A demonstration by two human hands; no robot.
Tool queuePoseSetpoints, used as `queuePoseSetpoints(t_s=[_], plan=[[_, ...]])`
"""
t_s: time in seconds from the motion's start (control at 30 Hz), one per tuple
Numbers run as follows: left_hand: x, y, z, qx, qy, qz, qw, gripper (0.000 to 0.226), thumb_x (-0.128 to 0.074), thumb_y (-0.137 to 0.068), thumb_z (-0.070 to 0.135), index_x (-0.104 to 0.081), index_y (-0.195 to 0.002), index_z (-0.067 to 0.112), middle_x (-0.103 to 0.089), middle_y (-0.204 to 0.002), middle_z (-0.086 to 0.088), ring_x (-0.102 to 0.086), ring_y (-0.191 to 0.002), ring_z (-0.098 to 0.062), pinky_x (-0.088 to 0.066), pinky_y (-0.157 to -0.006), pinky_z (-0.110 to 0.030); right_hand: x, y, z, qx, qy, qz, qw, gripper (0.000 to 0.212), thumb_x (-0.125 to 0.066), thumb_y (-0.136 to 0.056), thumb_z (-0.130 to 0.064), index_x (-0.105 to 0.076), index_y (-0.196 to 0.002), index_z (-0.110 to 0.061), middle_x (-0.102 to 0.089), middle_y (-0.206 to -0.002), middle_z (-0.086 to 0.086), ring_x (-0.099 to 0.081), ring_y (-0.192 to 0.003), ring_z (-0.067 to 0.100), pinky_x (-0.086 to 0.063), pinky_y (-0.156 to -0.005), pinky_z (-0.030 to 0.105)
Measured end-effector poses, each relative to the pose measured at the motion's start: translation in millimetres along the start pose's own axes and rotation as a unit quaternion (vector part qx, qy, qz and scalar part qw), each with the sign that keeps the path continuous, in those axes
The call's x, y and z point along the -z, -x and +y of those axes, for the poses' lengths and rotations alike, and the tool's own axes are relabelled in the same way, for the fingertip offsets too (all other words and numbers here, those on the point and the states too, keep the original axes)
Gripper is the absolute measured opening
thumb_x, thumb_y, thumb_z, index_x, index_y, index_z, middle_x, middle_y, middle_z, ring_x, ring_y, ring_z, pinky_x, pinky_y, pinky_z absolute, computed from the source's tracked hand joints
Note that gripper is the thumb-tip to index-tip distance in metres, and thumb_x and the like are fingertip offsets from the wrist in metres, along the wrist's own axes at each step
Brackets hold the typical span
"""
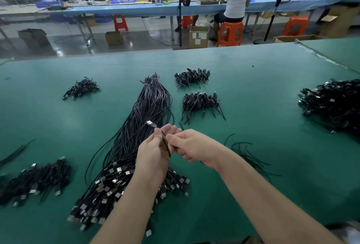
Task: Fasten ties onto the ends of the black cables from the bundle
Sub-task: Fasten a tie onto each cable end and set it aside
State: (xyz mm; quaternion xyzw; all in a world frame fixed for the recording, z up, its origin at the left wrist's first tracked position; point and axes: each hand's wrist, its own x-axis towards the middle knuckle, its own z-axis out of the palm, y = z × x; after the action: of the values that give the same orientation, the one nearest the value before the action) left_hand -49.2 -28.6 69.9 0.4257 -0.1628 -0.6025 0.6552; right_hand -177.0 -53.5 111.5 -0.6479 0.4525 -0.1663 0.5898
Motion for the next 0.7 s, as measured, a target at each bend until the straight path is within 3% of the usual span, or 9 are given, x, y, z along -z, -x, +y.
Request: queuePoseSetpoints(t_s=[0.23,0.47,0.6,0.7], plan=[[-7.7,-5.4,17.9,-0.007,0.102,0.007,0.995,0.039,-0.030,-0.111,0.021,-0.055,-0.115,-0.009,-0.073,-0.106,-0.025,-0.074,-0.099,-0.035,-0.062,-0.069,-0.039,-7.0,-6.4,14.8,0.031,0.016,-0.010,0.999,0.042,-0.049,-0.105,-0.039,-0.064,-0.079,-0.010,-0.035,-0.047,-0.010,-0.026,-0.043,0.010,-0.024,-0.043,0.021],[-12.7,-6.8,24.2,-0.039,0.107,0.012,0.993,0.037,-0.033,-0.110,0.018,-0.056,-0.114,-0.011,-0.073,-0.103,-0.027,-0.075,-0.094,-0.033,-0.061,-0.065,-0.030,-13.7,-6.7,25.7,0.057,0.059,-0.030,0.996,0.047,-0.051,-0.101,-0.051,-0.066,-0.067,-0.023,-0.038,-0.047,-0.012,-0.030,-0.043,0.008,-0.027,-0.043,0.018],[-9.9,-4.0,25.7,-0.044,0.087,-0.039,0.994,0.038,-0.033,-0.110,0.019,-0.057,-0.118,-0.009,-0.075,-0.106,-0.021,-0.075,-0.096,-0.028,-0.060,-0.062,-0.025,-9.1,-7.9,31.4,0.052,0.020,-0.053,0.997,0.046,-0.051,-0.101,-0.051,-0.064,-0.070,-0.020,-0.037,-0.050,-0.010,-0.028,-0.047,0.011,-0.025,-0.047,0.024],[-0.1,1.1,35.8,-0.041,0.034,-0.124,0.991,0.040,-0.039,-0.107,0.021,-0.071,-0.109,-0.001,-0.074,-0.111,-0.019,-0.076,-0.090,-0.022,-0.058,-0.057,-0.023,2.8,-5.0,35.4,0.035,-0.083,-0.097,0.991,0.046,-0.054,-0.100,-0.050,-0.056,-0.064,-0.021,-0.032,-0.053,-0.008,-0.026,-0.048,0.011,-0.026,-0.049,0.022]])
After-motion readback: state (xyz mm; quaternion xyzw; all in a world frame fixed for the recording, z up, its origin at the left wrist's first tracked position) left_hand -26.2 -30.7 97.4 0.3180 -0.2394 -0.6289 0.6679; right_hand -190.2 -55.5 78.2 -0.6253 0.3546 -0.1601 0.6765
